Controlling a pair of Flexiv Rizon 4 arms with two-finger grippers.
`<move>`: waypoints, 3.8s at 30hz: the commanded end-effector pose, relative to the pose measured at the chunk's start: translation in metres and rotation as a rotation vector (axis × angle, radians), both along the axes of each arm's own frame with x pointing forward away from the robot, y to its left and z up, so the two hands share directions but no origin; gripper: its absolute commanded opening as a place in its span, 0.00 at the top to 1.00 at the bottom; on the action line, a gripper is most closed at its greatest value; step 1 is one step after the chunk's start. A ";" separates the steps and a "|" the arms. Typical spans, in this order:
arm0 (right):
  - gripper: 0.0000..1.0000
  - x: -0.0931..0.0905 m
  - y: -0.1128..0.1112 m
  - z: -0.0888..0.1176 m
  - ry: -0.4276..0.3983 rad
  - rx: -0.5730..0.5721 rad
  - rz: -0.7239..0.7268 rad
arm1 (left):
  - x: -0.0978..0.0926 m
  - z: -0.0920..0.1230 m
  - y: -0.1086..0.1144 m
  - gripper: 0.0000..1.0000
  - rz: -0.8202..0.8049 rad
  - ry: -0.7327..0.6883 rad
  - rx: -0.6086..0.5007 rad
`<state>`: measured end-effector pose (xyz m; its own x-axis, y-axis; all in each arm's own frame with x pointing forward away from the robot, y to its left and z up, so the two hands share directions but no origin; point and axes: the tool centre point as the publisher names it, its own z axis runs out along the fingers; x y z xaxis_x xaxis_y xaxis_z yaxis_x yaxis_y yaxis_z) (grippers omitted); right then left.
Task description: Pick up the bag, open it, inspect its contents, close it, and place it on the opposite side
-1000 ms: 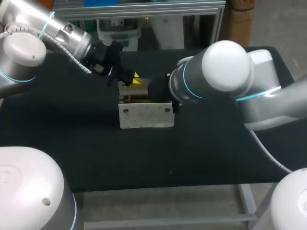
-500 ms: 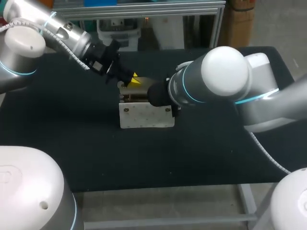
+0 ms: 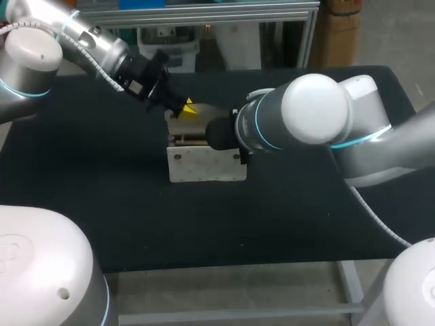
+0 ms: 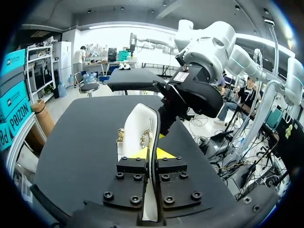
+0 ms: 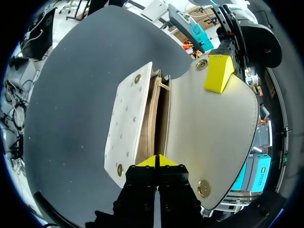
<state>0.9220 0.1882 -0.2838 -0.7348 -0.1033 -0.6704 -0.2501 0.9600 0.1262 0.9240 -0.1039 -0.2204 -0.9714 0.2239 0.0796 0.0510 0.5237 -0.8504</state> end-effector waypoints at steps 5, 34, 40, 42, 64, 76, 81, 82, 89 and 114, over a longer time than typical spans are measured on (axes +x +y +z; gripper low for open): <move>1.00 0.001 0.003 -0.002 -0.018 0.009 0.000 | -0.001 0.005 0.002 1.00 0.006 0.001 0.005; 1.00 0.017 0.017 -0.026 0.061 0.009 -0.083 | 0.000 0.006 0.001 1.00 0.011 0.000 0.014; 1.00 0.012 0.019 -0.024 0.058 0.019 -0.087 | 0.001 0.006 0.002 1.00 0.012 0.001 0.012; 1.00 0.011 0.020 -0.024 0.056 0.021 -0.086 | 0.001 0.006 0.002 1.00 0.011 0.002 0.011; 1.00 0.020 0.029 -0.044 0.126 -0.018 -0.092 | 0.001 0.005 0.004 1.00 0.013 0.002 0.006; 1.00 0.016 0.032 -0.050 0.107 -0.035 -0.077 | 0.000 0.004 0.002 1.00 0.008 0.001 0.002; 0.93 0.014 0.031 -0.054 0.123 -0.041 -0.072 | -0.001 0.004 0.002 1.00 0.007 -0.001 -0.002; 0.93 0.014 0.031 -0.054 0.125 -0.041 -0.072 | -0.001 0.004 0.002 1.00 0.006 -0.002 -0.003; 0.82 0.013 0.030 -0.058 0.173 -0.056 -0.059 | -0.001 0.004 0.002 1.00 0.008 -0.003 -0.004; 0.13 0.016 0.030 -0.072 0.253 -0.067 -0.067 | -0.003 0.004 0.004 1.00 0.008 -0.009 -0.007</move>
